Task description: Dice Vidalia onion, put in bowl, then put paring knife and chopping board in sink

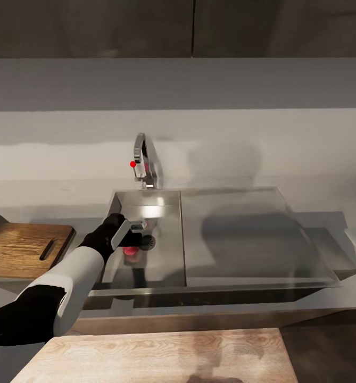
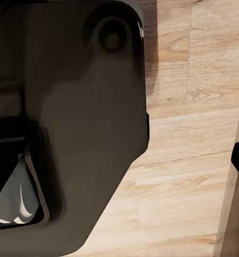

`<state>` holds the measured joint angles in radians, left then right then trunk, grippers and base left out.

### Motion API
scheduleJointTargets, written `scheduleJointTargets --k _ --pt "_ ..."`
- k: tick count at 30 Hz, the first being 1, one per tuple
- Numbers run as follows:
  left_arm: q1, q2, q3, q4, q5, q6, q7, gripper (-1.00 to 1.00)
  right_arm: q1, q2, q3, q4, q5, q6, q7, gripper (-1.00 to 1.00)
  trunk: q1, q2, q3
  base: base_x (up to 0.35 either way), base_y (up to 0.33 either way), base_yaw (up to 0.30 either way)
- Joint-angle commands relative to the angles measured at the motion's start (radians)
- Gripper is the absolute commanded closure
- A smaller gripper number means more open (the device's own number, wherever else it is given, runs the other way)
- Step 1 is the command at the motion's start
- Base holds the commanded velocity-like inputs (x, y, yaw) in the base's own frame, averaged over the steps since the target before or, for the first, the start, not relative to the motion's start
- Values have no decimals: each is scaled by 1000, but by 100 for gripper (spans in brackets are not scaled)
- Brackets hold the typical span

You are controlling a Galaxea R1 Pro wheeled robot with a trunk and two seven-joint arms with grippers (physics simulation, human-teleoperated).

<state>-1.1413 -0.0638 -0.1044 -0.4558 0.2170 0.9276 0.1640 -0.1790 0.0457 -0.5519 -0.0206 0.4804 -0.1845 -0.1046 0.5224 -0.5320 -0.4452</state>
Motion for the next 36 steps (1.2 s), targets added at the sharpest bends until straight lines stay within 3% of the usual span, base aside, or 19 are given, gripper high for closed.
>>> scheduleJointTargets --k 1,14,36 --pt "0 1 -6 -1 8 4 8 100 0 0 -8 1 11 -3 -4 -100 0 -1 -1 0 0 0" --pt "0 -6 -5 -38 8 5 8 100 0 0 -8 1 11 -3 -4 -100 0 -1 5 0 0 0" --pt "0 -7 -5 -351 10 77 14 100 0 0 -8 1 11 -4 -4 -100 0 -1 39 0 0 0"
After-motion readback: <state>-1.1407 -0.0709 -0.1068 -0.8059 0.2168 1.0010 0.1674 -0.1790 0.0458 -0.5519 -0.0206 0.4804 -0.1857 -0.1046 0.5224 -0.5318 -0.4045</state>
